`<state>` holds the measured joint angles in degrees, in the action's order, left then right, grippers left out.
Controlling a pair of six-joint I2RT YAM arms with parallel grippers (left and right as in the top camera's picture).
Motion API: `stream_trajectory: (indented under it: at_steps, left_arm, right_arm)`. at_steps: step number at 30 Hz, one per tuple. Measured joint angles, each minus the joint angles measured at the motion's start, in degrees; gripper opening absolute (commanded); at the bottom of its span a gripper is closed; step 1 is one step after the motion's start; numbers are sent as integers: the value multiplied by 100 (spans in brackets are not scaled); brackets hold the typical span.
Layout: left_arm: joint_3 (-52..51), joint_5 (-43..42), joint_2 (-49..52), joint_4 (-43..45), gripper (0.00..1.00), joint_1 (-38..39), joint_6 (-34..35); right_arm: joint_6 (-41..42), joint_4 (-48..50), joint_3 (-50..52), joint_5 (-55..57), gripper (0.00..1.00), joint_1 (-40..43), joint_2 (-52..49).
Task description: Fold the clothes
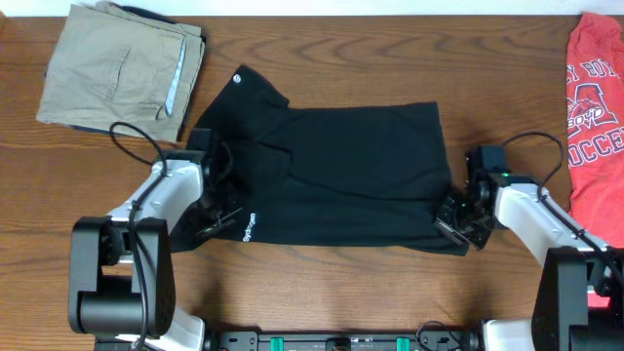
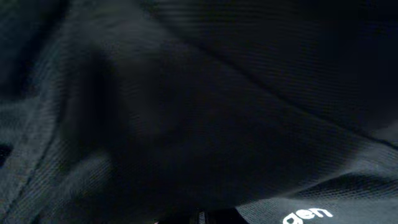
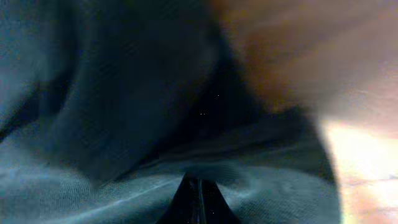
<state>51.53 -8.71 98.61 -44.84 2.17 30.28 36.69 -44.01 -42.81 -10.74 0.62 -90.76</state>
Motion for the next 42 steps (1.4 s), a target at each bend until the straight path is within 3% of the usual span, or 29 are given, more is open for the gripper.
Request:
stream_trajectory:
  at_steps: [7, 15, 18, 19, 21, 22, 23, 24, 25, 29, 37, 42]
  left_arm:
    - [-404, 140, -339, -809, 6, -238, 44]
    - [-535, 341, -2337, -1751, 7, -245, 98]
    - [-531, 358, -3001, -1797, 17, -245, 66]
    - [-518, 363, -3178, -1805, 28, -245, 63]
    - [-424, 358, -3425, -1818, 46, -247, 33]
    - [-334, 378, -3486, -1821, 56, -247, 11]
    - [-201, 382, -3504, -1827, 67, -247, 13]
    - [-9, 378, -3495, -1808, 75, -247, 0]
    - [160, 367, -3471, -1775, 84, -247, -39]
    - [1040, 251, -3211, -1362, 97, -249, -264]
    - [2911, -39, -1521, -291, 99, -249, -990]
    - [3261, -170, -269, 767, 99, -249, -1386]
  right_arm:
    - [-22, -404, 11, 46, 1, 463, 9]
    - [-286, -1384, -33, 481, 1, 946, 678]
    - [-450, -1926, -356, 538, 1, 988, 1117]
    - [-498, -2094, -525, 549, 3, 999, 1246]
    - [-601, -2358, -911, 595, 22, 1005, 1515]
    - [-682, -2459, -1088, 612, 39, 1005, 1617]
    - [-861, -2559, -1294, 612, 72, 1005, 1727]
    - [-949, -2608, -1423, 619, 89, 1005, 1801]
    - [-1102, -2651, -1567, 584, 99, 1005, 1875]
    - [-1543, -2651, -1810, 354, 99, 1003, 2020]
    - [-1812, -2599, -1757, 153, 99, 868, 2015]
    - [-1853, -2468, -1602, 125, 99, 505, 2015]
